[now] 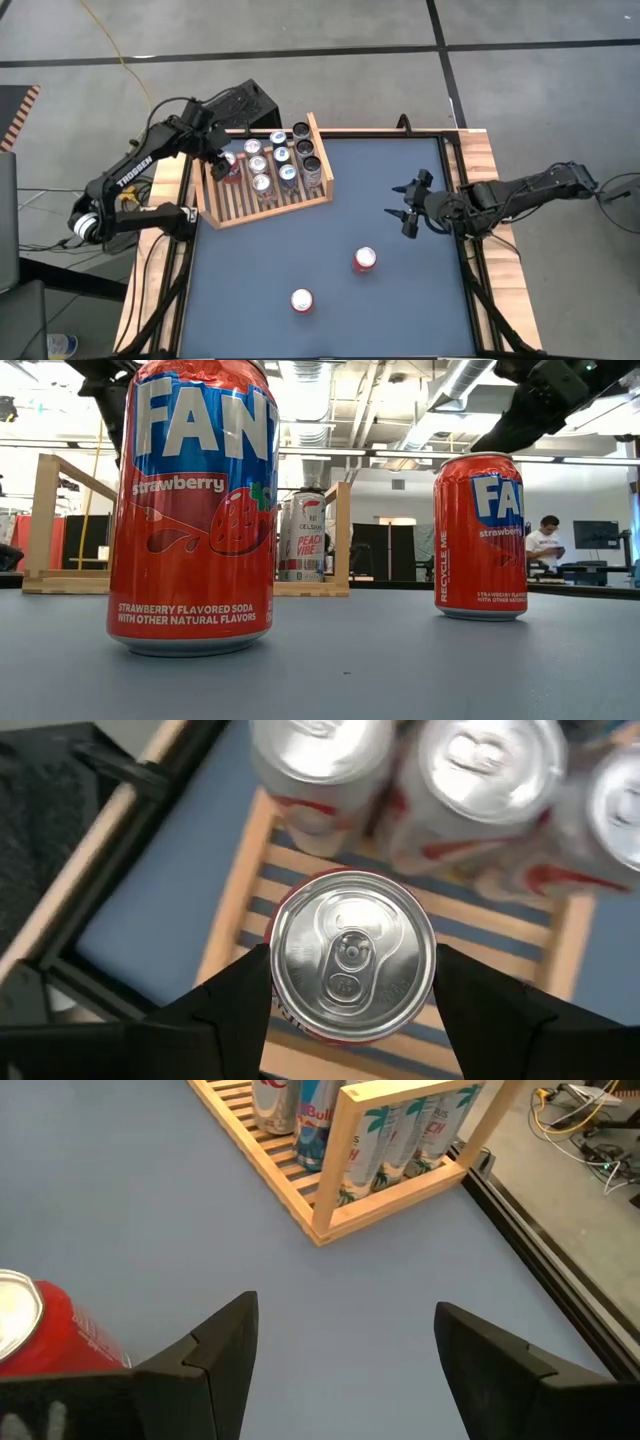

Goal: Place canned beverage on shelf
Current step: Put the top left red soda can on the shelf

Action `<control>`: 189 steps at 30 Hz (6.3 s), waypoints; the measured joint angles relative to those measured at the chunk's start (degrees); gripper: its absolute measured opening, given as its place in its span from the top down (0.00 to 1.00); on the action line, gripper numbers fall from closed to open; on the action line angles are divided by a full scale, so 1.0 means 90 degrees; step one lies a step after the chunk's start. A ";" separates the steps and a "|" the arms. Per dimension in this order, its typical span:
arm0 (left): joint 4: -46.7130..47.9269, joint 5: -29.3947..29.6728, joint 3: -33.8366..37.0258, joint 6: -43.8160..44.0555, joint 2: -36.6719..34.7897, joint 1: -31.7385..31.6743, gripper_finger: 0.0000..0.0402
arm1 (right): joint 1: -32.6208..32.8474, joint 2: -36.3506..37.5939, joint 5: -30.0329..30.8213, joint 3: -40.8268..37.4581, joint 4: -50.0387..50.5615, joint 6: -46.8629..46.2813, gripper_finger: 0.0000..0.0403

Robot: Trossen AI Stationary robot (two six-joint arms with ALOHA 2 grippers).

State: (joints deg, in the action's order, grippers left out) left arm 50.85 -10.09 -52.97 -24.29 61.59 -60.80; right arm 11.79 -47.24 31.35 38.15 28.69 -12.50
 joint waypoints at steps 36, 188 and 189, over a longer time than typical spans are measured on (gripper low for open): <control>-0.0762 -0.0421 0.0304 -0.0656 0.0439 -0.0764 0.42 | 0.0005 0.0000 -0.0002 0.0000 -0.0024 0.0118 0.31; 0.1840 0.5305 -0.0828 0.4326 0.2272 0.3088 1.00 | -0.0078 0.0001 -0.0152 0.0000 -0.0116 0.0271 0.31; 0.1824 0.5302 -0.0828 0.4263 0.2272 0.3069 1.00 | -0.0078 0.0000 -0.0152 0.0000 -0.0118 0.0271 0.31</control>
State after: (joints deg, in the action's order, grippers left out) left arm 67.26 37.63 -60.42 14.08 82.04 -33.18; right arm 11.09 -47.24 29.98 38.15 27.62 -10.07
